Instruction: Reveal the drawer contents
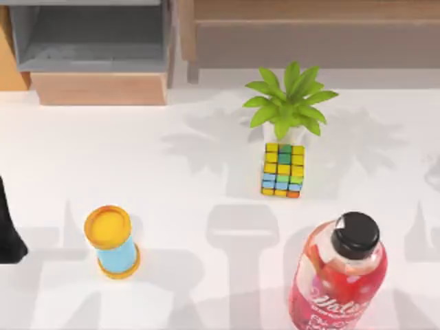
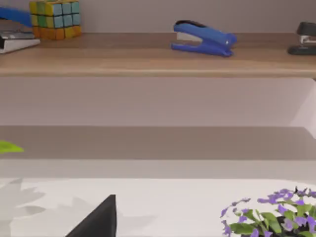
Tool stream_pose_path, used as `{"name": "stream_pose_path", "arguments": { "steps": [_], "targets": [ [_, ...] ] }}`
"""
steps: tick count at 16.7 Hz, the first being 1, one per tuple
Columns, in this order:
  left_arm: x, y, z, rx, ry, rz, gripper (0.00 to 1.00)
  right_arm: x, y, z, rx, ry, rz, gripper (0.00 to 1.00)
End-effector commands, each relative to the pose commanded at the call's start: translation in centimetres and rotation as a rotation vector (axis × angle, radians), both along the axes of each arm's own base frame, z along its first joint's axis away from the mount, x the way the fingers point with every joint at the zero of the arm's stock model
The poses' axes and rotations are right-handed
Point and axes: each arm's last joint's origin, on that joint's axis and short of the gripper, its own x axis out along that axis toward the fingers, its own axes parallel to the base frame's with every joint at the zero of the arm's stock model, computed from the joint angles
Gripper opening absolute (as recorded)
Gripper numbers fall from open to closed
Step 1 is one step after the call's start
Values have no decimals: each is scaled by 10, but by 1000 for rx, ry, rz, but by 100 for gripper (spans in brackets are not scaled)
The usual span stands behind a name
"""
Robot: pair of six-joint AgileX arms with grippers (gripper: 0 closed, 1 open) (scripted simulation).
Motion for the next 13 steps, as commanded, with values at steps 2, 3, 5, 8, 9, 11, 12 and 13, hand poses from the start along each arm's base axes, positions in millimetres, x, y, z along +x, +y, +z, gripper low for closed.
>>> {"name": "stream_pose_path", "arguments": {
  "steps": [2, 3, 5, 8, 9, 11, 12, 13],
  "targets": [
    [0, 0, 0, 0, -1, 1, 100, 0, 0, 0, 0, 0, 0, 100],
    [0, 0, 3, 0, -6, 6, 100, 0, 0, 0, 0, 0, 0, 100],
    [2, -2, 14, 0, -18, 18, 100, 0, 0, 0, 0, 0, 0, 100],
    [10, -9, 38, -3, -15, 22, 100, 0, 0, 0, 0, 0, 0, 100],
    [16, -12, 46, -3, -6, 22, 100, 0, 0, 0, 0, 0, 0, 100],
    [31, -22, 63, -3, 8, 22, 100, 0, 0, 0, 0, 0, 0, 100],
    [38, -27, 72, -4, 3, 21, 100, 0, 0, 0, 0, 0, 0, 100],
    [45, -34, 81, -5, 0, 20, 100, 0, 0, 0, 0, 0, 0, 100]
  ]
}}
